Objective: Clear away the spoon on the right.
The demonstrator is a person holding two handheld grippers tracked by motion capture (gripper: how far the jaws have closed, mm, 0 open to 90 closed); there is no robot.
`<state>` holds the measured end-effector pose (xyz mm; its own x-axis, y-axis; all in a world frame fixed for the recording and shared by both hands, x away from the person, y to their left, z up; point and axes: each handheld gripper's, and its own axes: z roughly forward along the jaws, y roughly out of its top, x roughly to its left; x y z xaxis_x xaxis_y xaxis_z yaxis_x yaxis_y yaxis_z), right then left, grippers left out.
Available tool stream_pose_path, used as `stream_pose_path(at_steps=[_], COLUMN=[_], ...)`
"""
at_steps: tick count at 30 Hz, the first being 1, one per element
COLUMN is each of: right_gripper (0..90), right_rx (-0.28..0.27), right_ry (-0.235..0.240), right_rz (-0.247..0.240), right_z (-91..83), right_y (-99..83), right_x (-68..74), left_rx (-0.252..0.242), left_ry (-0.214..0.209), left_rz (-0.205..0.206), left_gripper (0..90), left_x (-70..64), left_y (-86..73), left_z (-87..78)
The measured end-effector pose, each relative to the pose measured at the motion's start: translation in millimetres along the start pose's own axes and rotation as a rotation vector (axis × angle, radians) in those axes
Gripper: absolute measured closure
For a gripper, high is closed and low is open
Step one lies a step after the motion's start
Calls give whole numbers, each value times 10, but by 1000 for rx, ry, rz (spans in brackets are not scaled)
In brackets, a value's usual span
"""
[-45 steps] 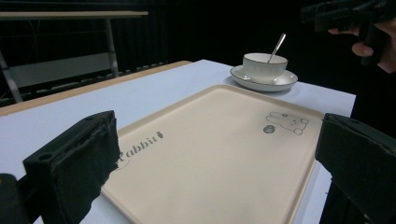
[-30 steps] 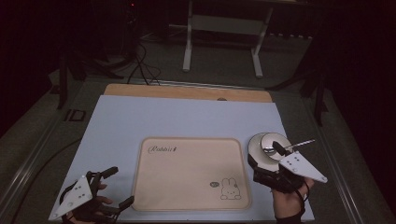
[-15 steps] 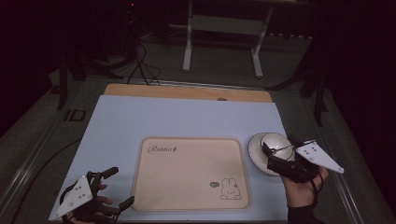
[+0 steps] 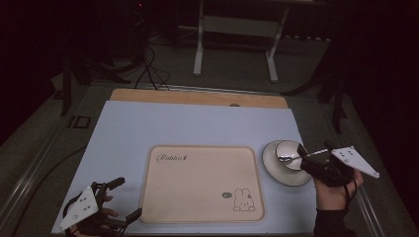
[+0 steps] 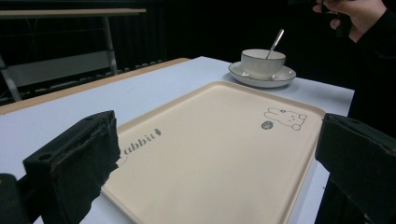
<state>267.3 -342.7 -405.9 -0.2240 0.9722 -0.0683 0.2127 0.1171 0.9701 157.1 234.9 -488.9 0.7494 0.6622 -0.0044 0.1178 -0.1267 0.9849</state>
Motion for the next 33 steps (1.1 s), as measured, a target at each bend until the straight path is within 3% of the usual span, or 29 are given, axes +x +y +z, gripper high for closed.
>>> stream_pose_path(at_steps=[13, 27, 33], right_gripper=[188, 189, 215], right_rx=[69, 141, 168], right_ry=[-99, -127, -114], right_rz=[74, 151, 201], right_z=[60, 194, 296], right_y=[-219, -493, -576], right_x=[-391, -619, -733], left_rx=[2, 6, 10], left_ry=[-6, -7, -6], left_rz=[5, 10, 11], left_gripper=[0, 0, 0], left_x=[-17, -27, -29], left_y=[1, -3, -4], left_z=[9, 19, 24])
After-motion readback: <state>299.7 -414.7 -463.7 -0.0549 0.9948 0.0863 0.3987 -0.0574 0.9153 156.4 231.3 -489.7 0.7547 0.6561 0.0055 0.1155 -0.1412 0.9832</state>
